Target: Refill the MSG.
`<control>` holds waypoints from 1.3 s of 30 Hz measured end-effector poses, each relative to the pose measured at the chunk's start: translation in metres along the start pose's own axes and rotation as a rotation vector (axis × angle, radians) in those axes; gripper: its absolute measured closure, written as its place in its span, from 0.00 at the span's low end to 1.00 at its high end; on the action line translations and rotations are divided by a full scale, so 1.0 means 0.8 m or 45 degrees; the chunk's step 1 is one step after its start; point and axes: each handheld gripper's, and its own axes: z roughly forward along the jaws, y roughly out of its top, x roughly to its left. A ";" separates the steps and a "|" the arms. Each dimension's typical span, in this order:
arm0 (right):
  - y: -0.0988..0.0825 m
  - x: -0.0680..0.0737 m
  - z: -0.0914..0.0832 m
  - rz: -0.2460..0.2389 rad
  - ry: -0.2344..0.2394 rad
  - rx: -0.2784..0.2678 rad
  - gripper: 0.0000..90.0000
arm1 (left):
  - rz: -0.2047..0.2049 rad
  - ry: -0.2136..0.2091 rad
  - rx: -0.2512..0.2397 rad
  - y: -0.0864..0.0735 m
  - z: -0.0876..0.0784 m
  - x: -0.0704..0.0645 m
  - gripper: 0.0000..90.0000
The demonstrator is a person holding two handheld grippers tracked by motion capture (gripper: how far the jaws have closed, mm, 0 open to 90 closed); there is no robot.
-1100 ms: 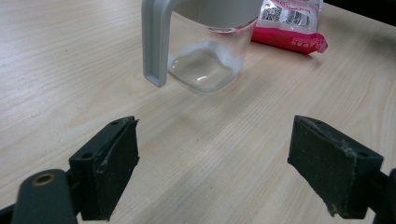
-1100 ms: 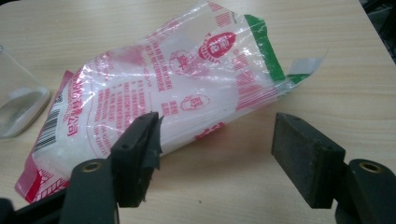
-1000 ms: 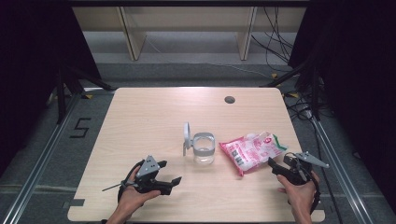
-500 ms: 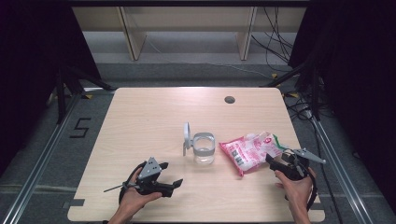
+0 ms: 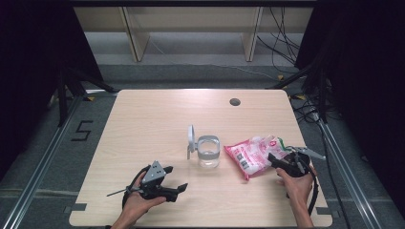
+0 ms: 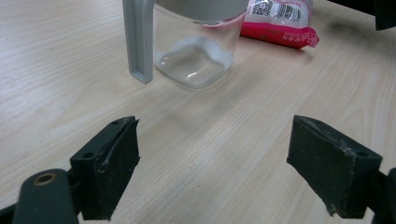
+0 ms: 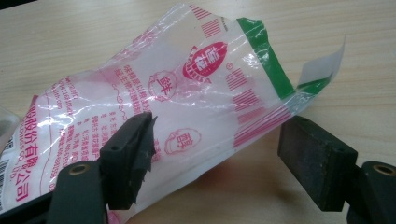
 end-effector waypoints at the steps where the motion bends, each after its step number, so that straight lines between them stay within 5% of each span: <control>1: 0.000 0.006 0.000 0.062 -0.016 0.030 0.31 | 0.002 -0.001 0.004 0.000 0.000 0.000 0.18; 2: 0.000 0.001 0.003 0.009 -0.004 0.009 0.32 | 0.015 -0.003 0.004 0.000 0.000 0.001 0.18; 5: 0.000 0.007 0.007 0.104 0.013 0.029 0.32 | 0.038 -0.005 0.004 0.000 0.000 0.002 0.18; 6: 0.000 0.002 0.008 0.039 0.005 0.034 0.32 | -0.004 -0.001 -0.002 0.000 0.001 0.000 0.18; 7: -0.001 0.008 0.011 0.100 0.012 0.021 0.32 | 0.002 0.005 0.001 0.000 0.000 0.000 0.18; 8: 0.000 0.003 0.013 0.028 0.004 0.026 0.32 | 0.011 0.007 0.008 0.000 0.000 0.000 0.18; 9: 0.000 0.008 0.013 0.103 0.007 0.051 0.32 | 0.027 -0.005 0.005 0.000 0.000 0.001 0.18; 10: 0.000 0.002 0.018 0.045 0.011 0.010 0.32 | 0.042 -0.006 0.006 0.001 0.000 0.002 0.18; 12: 0.001 0.002 0.019 0.051 0.006 0.027 0.32 | 0.050 0.006 0.016 0.001 0.000 0.001 0.18; 13: 0.001 0.008 0.019 0.110 -0.008 0.050 0.32 | 0.025 -0.003 -0.002 0.000 0.001 -0.001 0.18; 14: 0.001 0.002 0.023 0.035 -0.009 0.018 0.32 | 0.026 -0.003 -0.002 0.000 0.001 -0.001 0.18; 15: 0.002 0.007 0.023 0.102 -0.016 0.036 0.33 | 0.026 -0.010 -0.008 0.000 0.001 -0.001 0.18; 16: 0.003 0.002 0.024 0.049 0.005 0.028 0.34 | 0.026 -0.010 -0.003 0.000 0.001 0.000 0.18; 17: 0.003 0.006 0.025 0.107 -0.008 0.032 0.36 | 0.022 0.008 0.020 0.000 -0.001 0.001 0.18; 18: 0.003 0.002 0.026 0.060 -0.004 0.021 0.37 | 0.015 0.005 0.013 0.000 0.000 0.001 0.18; 21: 0.005 0.004 0.027 0.060 -0.026 0.040 0.40 | 0.018 0.008 0.020 0.001 -0.002 0.002 0.18; 23: 0.005 0.004 0.028 0.064 -0.003 0.027 0.43 | -0.001 0.002 -0.006 0.001 -0.001 -0.001 0.18; 25: 0.005 0.004 0.029 0.066 -0.005 0.023 0.47 | 0.051 0.001 0.006 0.002 -0.002 0.002 0.18; 27: 0.005 0.002 0.029 0.057 -0.010 0.025 0.51 | 0.047 0.000 0.006 0.002 -0.001 0.001 0.18; 29: 0.005 0.008 0.030 0.134 -0.025 0.037 0.55 | 0.043 -0.002 0.004 0.002 -0.001 0.001 0.18; 30: 0.005 0.003 0.032 0.065 -0.035 0.032 0.56 | 0.047 0.000 0.007 0.002 -0.001 0.001 0.18; 31: 0.006 0.008 0.030 0.132 -0.030 0.056 0.58 | 0.046 0.001 0.005 0.002 -0.002 0.001 0.18; 34: 0.005 0.000 0.035 0.047 0.004 0.022 0.66 | 0.036 -0.006 -0.001 0.003 -0.002 0.001 0.18; 37: 0.006 0.002 0.034 0.043 0.007 0.033 0.75 | 0.035 -0.007 0.001 0.003 -0.002 0.001 0.18; 38: 0.006 0.007 0.032 0.096 0.021 0.050 0.77 | 0.034 -0.007 0.000 0.003 -0.002 0.001 0.18; 39: 0.007 0.004 0.032 0.038 0.012 0.041 0.83 | 0.024 0.002 0.011 0.003 -0.002 0.000 0.18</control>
